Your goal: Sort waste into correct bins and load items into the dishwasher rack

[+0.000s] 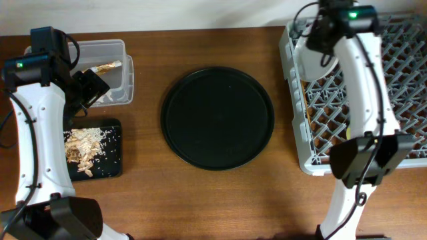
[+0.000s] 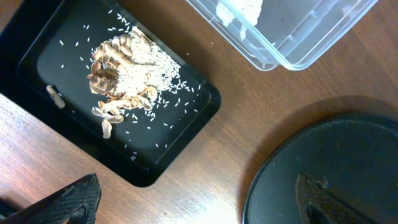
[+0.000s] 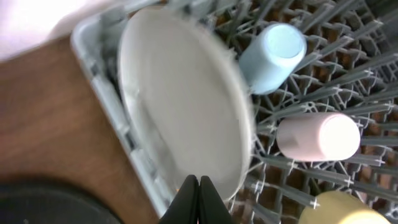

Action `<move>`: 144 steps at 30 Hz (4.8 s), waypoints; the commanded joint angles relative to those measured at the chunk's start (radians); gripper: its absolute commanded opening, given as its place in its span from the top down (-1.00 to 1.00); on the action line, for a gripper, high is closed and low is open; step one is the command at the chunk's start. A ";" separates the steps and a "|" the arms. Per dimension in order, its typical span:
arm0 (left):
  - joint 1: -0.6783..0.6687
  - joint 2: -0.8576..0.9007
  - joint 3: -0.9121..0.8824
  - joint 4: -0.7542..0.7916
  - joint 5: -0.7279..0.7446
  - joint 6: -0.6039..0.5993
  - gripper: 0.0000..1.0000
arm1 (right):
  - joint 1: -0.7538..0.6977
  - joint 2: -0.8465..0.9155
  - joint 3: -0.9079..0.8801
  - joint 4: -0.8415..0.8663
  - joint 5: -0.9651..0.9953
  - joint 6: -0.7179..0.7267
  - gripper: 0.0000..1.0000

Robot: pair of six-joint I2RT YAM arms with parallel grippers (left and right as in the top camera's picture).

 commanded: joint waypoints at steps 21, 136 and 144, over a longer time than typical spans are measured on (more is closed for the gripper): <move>0.005 0.002 -0.001 -0.001 -0.001 0.001 -0.98 | -0.304 0.072 0.026 0.002 -0.832 -0.216 0.92; 0.005 0.002 -0.001 -0.001 -0.001 0.001 -0.98 | -0.074 -2.123 -2.315 1.174 -0.345 -0.427 -0.97; 0.005 0.002 -0.001 -0.001 -0.001 0.001 -0.98 | -0.074 -2.123 -2.315 1.174 -0.345 -0.427 -0.97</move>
